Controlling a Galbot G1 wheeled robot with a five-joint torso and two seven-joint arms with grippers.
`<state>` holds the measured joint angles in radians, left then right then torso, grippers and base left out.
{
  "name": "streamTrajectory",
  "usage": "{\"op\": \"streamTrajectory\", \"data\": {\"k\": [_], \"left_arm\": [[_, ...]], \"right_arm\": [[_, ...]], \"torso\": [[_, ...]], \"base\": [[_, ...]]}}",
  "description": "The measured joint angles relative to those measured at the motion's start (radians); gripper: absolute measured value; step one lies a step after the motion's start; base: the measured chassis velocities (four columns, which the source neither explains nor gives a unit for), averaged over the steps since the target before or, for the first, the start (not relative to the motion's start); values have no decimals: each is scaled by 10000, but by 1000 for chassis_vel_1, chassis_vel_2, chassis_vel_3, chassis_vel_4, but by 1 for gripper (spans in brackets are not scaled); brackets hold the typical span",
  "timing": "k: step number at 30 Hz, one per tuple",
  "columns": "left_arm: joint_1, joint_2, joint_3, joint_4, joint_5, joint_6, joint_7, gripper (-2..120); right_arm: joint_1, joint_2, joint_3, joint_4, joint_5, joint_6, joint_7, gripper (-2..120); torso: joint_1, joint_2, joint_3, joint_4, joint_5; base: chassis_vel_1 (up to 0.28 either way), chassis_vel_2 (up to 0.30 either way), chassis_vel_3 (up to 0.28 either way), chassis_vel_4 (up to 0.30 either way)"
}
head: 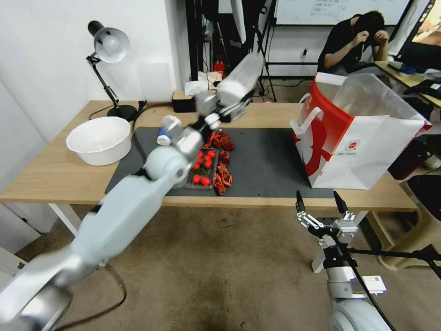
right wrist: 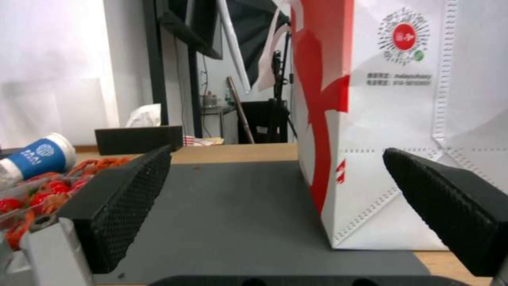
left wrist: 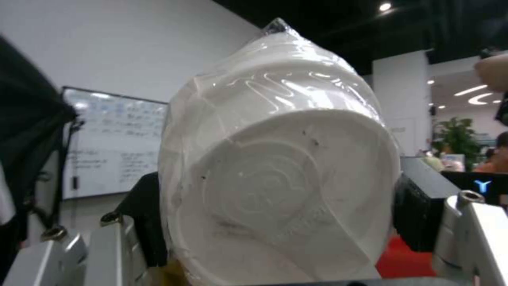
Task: Pick up the trash from the table and place it into the takeout bag.
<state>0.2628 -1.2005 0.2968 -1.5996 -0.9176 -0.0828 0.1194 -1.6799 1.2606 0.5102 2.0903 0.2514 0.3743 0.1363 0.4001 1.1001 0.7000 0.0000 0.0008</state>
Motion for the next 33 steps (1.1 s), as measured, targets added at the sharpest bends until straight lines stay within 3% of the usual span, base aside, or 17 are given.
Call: {"op": "streamTrajectory", "data": {"k": [1,5,13,25,27,30,33], "left_arm": [[0,0,0,0,0,0,0,74],[-1063,-1173,823,883,0,10,165,74],[-1987,-2053,1985,1775,51,25,682,74],[-3045,-2766,2922,3493,660,525,975,74],[-3329,-2798,2993,3817,823,752,1283,74],[-3400,-2729,3019,3798,877,798,1395,74],[-3445,-2688,3022,3722,878,833,1409,82]], "right_arm": [[0,0,0,0,0,0,0,100],[-50,117,87,-17,-25,31,4,100],[-72,116,241,-41,4,93,4,100],[-35,47,294,-216,88,241,13,100],[44,3,285,-301,145,264,17,100],[75,-23,274,-340,212,265,18,100],[100,-53,261,-370,291,265,17,100]], "torso": [[0,0,0,0,0],[0,-1,0,0,-3],[-2,-1,0,1,-5],[-1,-1,0,0,-7],[-1,-1,0,0,-8],[-1,-1,0,1,-8],[-1,-1,1,2,-8]], "base": [[0,0,0,0],[0,0,0,0],[0,0,0,0],[0,0,0,0],[0,0,0,0],[0,0,0,0],[0,0,0,0]]}}
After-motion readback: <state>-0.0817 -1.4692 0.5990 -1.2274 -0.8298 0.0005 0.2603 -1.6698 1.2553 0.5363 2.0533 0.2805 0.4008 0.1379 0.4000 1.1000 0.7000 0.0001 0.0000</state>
